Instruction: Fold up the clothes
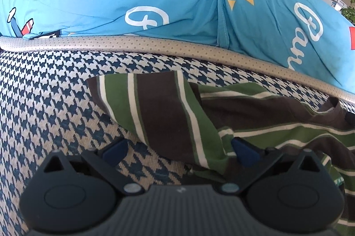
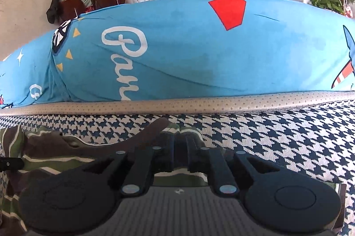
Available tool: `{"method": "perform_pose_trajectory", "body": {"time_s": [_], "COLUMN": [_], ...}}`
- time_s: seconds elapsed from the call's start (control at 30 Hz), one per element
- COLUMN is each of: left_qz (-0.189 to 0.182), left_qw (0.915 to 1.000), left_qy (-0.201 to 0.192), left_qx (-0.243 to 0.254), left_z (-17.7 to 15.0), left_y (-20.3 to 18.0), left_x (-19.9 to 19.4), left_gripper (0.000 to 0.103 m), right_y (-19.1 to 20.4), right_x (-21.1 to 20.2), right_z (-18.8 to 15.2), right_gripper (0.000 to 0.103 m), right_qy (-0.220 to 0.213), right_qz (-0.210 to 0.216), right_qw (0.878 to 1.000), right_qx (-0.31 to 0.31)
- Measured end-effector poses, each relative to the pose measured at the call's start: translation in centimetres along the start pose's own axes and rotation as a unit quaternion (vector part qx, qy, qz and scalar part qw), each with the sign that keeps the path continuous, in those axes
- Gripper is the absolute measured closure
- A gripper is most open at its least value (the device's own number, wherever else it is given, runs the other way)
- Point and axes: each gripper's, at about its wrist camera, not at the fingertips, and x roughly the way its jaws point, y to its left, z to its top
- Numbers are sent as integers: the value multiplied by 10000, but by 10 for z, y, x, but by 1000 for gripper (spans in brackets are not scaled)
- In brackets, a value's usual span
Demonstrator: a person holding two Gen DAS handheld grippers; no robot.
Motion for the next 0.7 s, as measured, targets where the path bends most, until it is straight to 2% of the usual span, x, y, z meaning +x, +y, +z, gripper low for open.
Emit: {"method": "perform_pose_trajectory", "body": {"time_s": [0.17, 0.3, 0.47, 0.63, 0.7], "left_qz": [-44, -80, -216, -267, -291], "left_qw": [9995, 9991, 9992, 9992, 9992], "left_qy": [-299, -372, -323, -288, -277], "left_qx": [111, 174, 84, 22, 42], "left_z": [2, 1, 2, 1, 1], "left_y": [-4, -9, -9, -10, -12], "left_x": [-17, -28, -33, -34, -34], "left_gripper": [0, 0, 0, 0, 0], "right_y": [-2, -20, -59, -97, -110], "right_x": [-23, -47, -70, -86, -89], "right_z": [2, 7, 0, -12, -19], "right_gripper": [71, 66, 56, 53, 46], "right_qy": [-124, -221, -82, 154, 285], "right_qz": [66, -46, -623, -1206, -1336], "right_qw": [9999, 9996, 9972, 9901, 9860], "right_qx": [35, 173, 416, 701, 958]}}
